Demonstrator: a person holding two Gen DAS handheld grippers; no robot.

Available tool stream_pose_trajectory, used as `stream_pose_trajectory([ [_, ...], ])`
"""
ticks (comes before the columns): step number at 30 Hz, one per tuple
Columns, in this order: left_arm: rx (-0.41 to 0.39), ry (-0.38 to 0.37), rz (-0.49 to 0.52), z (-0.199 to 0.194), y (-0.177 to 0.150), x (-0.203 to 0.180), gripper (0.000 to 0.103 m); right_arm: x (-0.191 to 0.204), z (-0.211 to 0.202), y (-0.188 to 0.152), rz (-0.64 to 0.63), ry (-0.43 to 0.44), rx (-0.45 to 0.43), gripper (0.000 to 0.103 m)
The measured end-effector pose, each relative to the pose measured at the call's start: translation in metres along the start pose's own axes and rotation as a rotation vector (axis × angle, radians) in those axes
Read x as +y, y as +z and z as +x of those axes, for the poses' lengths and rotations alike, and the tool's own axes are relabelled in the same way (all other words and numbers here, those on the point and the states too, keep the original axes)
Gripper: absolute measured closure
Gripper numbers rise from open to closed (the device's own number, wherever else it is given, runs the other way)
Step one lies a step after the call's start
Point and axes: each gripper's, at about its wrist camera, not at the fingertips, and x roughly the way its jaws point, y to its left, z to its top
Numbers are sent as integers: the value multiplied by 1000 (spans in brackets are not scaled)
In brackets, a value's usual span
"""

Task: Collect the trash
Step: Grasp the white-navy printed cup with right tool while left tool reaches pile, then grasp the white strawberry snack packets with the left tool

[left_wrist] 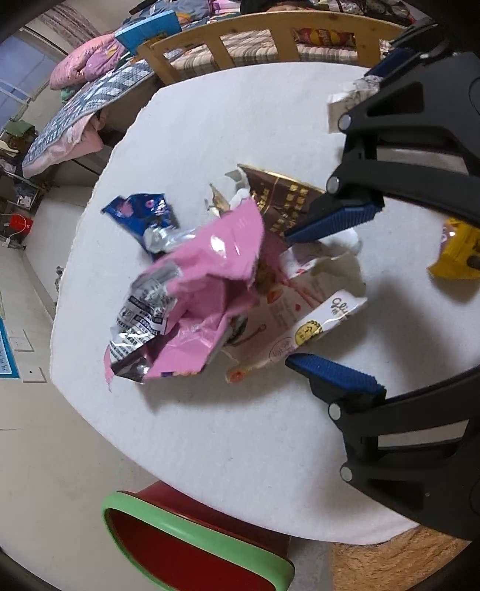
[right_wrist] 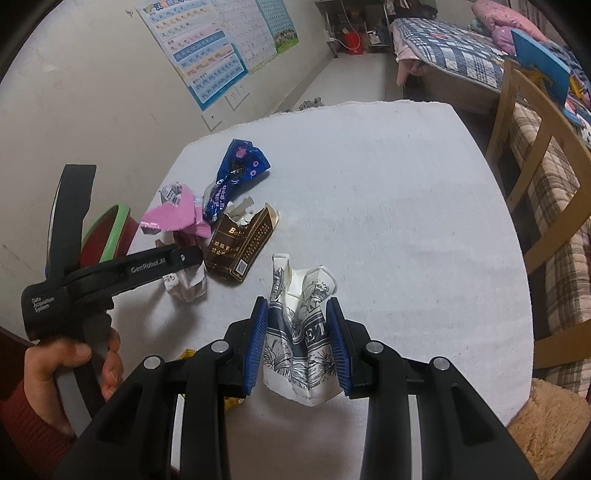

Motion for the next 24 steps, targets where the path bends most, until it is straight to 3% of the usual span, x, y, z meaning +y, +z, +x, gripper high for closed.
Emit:
stream_pose_trajectory([
  [2,2,8,11,-1,0,2,63,-1,1,-2,3,6,4,71],
  [7,14,-11,22,-8,-3,13,81,1,4,-5,9,13,10,71],
  [14,31,-8,11,-21,-13,34,83,0,6,-3,8,22,13,71],
  [19,29,37,34,-19,-17,37,71,1,9,-4,6,21,21,71],
  [21,33,37,25,-16,-18,38,62,1,9,-4,4,19,22,71],
  [23,33,50,17,-11,-17,37,44,-1,9,-5,5,15,24,71],
  [24,33,55,15,-9,-16,38,43,-1,9,-4,5,14,26,71],
])
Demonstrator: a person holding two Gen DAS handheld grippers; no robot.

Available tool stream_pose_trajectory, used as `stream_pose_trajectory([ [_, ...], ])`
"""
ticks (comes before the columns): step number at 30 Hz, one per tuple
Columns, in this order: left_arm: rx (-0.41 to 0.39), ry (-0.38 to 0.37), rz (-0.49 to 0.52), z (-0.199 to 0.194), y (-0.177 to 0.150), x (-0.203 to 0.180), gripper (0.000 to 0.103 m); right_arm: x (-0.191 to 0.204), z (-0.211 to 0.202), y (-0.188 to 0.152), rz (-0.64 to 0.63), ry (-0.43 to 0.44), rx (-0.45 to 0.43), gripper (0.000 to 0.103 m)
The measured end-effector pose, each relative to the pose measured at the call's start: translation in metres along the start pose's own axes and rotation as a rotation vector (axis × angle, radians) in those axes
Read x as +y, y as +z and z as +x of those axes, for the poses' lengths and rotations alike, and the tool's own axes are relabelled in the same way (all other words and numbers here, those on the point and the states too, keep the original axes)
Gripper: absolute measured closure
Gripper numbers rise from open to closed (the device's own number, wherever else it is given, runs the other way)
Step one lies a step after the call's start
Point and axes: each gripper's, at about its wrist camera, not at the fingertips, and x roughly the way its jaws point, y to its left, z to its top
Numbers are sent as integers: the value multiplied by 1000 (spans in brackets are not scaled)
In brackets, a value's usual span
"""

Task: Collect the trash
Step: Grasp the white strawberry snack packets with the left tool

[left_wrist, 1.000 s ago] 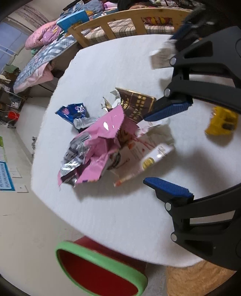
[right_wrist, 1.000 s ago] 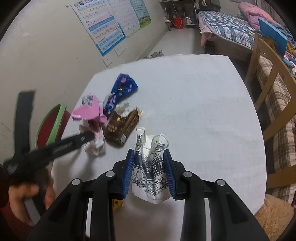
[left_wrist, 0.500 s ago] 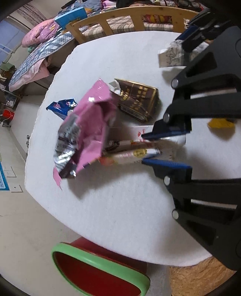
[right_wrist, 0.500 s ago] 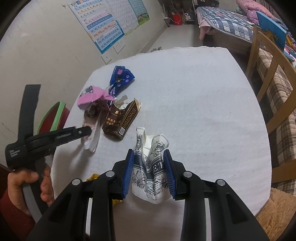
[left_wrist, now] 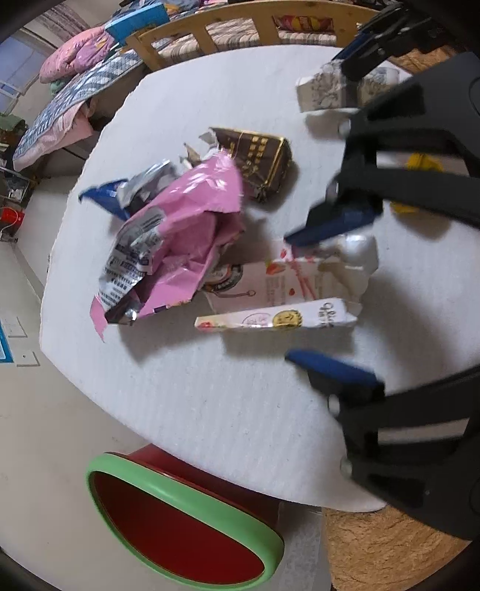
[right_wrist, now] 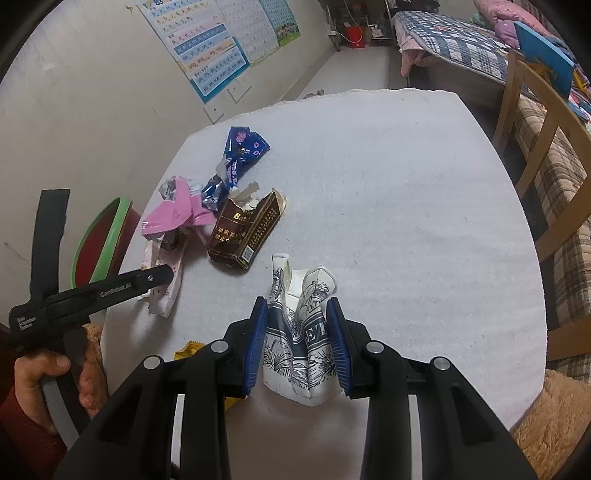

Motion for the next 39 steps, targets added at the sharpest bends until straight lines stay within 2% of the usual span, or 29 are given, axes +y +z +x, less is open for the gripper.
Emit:
stream_pose_trajectory([
  [2,22,-13,-4,7,2,1,44,-1,0,0,4,-3,4,70],
  [3,26,-27,-9,8,2,1,50,-1,0,-1,5,-4,3,70],
  [4,25,-59,-15,6,1,2,63,-1,-1,-1,6,-6,2,70],
  [5,20,-61,-10,3,1,0,67,-1,-1,-2,6,-8,0,70],
  [7,-1,-41,12,-4,0,-3,68,1,-3,-1,8,-9,-6,70],
  [17,-101,-53,59,-57,-23,5,69,11,-14,2,-1,18,-42,70],
  [33,-224,-160,46,-127,-34,15,69,51,-47,21,-60,86,-127,71],
  [39,-288,-125,28,-139,-30,22,69,64,-51,21,-87,96,-129,71],
])
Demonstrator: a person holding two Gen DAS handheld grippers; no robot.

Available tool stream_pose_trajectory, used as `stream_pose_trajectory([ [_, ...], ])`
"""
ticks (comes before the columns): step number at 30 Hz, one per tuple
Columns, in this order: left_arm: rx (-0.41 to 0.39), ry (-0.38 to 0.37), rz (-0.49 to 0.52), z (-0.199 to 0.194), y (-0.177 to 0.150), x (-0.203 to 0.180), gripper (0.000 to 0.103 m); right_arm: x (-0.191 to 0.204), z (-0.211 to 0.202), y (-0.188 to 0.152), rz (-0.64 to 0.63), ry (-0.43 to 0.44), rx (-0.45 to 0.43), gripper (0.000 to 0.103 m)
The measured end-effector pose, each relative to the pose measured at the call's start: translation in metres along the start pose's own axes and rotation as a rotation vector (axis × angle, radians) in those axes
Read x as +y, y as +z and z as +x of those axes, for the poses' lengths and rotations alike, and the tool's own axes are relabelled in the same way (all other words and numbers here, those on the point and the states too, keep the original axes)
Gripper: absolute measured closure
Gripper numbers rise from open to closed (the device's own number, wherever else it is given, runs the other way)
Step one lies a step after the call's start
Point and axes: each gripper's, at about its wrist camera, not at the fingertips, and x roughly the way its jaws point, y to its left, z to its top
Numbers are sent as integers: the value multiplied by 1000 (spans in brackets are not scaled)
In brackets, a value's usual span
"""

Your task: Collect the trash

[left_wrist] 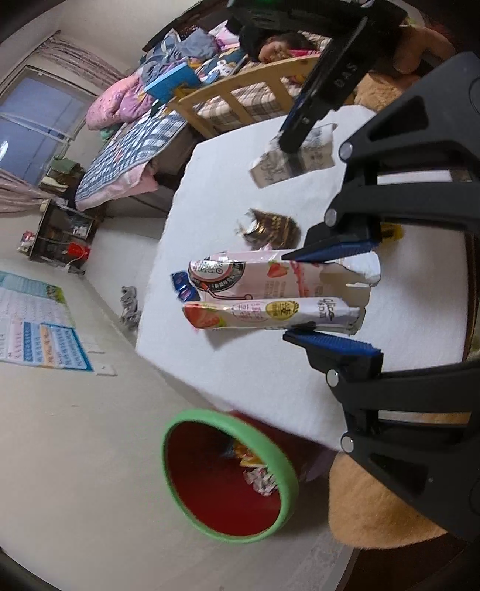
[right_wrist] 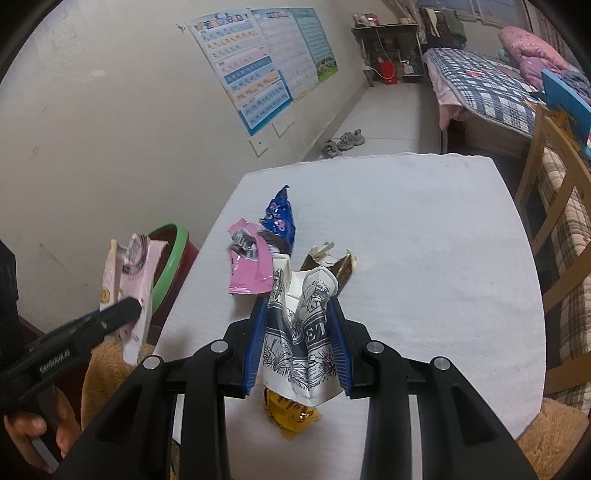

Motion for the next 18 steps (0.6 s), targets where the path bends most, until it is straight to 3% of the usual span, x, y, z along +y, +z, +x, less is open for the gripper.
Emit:
stream_pose_trajectory([
  [18,-62,159,-99,-12,3,61,68,52,14,14,-125,54,8,70],
])
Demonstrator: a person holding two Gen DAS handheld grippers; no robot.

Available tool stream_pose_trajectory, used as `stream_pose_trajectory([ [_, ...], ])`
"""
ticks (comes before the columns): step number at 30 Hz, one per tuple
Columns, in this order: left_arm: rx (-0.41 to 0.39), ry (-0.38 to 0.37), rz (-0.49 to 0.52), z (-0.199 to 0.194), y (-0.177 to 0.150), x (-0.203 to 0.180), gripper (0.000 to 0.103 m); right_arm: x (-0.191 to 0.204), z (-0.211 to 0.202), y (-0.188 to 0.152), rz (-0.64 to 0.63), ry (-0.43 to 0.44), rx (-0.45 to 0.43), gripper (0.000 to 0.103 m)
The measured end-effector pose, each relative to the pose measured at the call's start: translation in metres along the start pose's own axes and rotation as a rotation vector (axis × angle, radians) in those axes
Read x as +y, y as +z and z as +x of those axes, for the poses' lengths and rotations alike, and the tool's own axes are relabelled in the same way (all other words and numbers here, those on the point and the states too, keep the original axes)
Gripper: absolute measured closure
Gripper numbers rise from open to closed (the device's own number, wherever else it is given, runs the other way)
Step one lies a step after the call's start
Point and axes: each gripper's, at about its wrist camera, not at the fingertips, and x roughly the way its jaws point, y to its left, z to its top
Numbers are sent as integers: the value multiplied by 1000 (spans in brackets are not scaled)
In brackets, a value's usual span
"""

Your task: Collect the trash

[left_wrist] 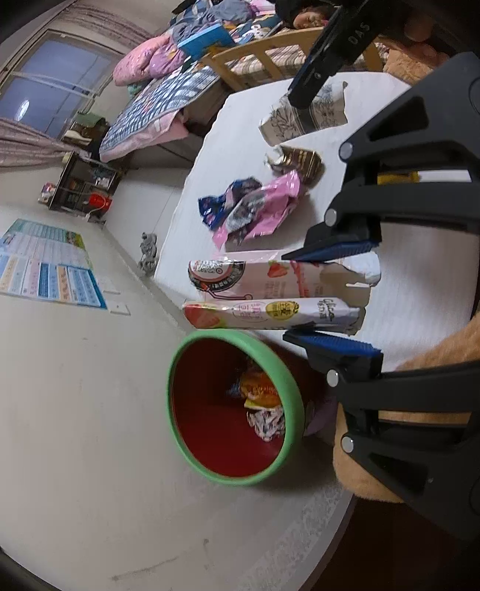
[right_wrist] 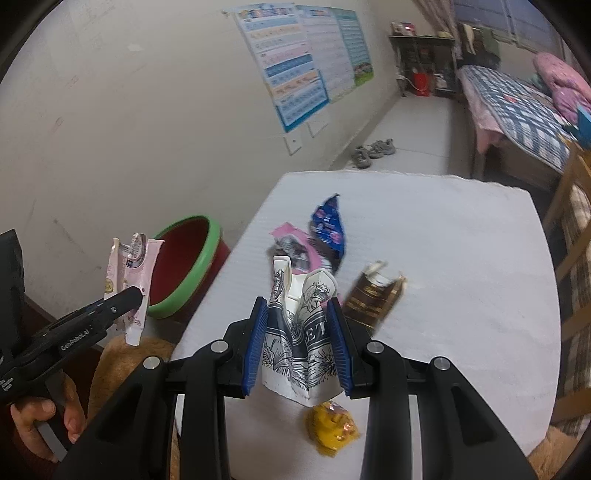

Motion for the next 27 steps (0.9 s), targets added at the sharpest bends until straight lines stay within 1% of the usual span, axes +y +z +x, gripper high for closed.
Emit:
stream_pose_trajectory([
  [9,-21,59,-36,1,2,33,68,39,20,12,-90,33,27,70],
  [16,-29,94,-84,2,5,68,68,64,37,22,-140,43,43,70],
  [24,-41,103,-97,5,18,95,68,95,61,34,-191,61,58,70],
  [27,-45,100,-117,10,25,104,68,106,70,40,-204,70,59,70],
])
